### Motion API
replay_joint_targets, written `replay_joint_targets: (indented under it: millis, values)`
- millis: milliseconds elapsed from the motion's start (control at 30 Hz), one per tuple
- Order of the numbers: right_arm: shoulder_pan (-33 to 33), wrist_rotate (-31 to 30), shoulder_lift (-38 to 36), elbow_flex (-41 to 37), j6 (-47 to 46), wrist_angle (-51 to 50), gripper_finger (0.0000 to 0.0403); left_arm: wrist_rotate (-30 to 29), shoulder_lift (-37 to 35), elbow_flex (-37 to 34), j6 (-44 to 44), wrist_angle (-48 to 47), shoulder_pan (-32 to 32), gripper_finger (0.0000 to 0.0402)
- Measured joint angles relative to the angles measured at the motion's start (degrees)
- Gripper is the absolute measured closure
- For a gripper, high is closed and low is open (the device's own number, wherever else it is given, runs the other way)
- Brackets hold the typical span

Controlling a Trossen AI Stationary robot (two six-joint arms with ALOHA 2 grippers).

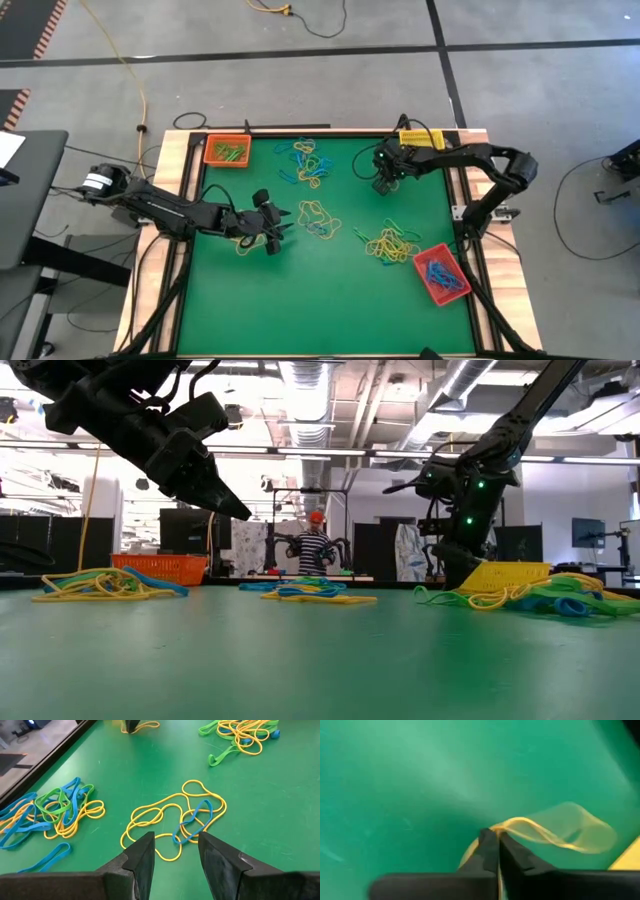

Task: Sort rubber bands into baskets
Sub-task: Put the yellow rubber band into the yellow bin

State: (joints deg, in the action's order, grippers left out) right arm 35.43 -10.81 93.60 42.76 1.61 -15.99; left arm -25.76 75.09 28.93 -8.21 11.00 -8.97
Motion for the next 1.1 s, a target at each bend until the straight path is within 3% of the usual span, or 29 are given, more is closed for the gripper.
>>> replay_joint_targets:
  millis: [267,567,900,1000,1100]
  values:
    - [-1.96,0.23,-5.34,-0.35,-1.16,-2.44,0.0391,-0.04,0.00,0.00,0.00,0.02,0.00,0.0260]
    - [-3.00,-3.88,-17.98,-0.20,-1.62,-4.90,0.0394,-0.42,0.00,0.00,-0.01,0.04,0.00,0.0260]
    - [-1.88,-7.09,-24.55,-0.17,-3.50,-11.06,0.0394,-0.50,0.00,0.00,-0.07,0.09,0.00,0.0260]
    - [-1.48,-4.61,-24.36,-0.17,-4.44,-11.91,0.0372,-0.50,0.00,0.00,-0.09,0.09,0.00,0.0260]
    - [-1.53,-1.75,-22.53,-0.15,-4.35,-12.64,0.0317,-0.50,0.00,0.00,-0.15,0.09,0.00,0.0260]
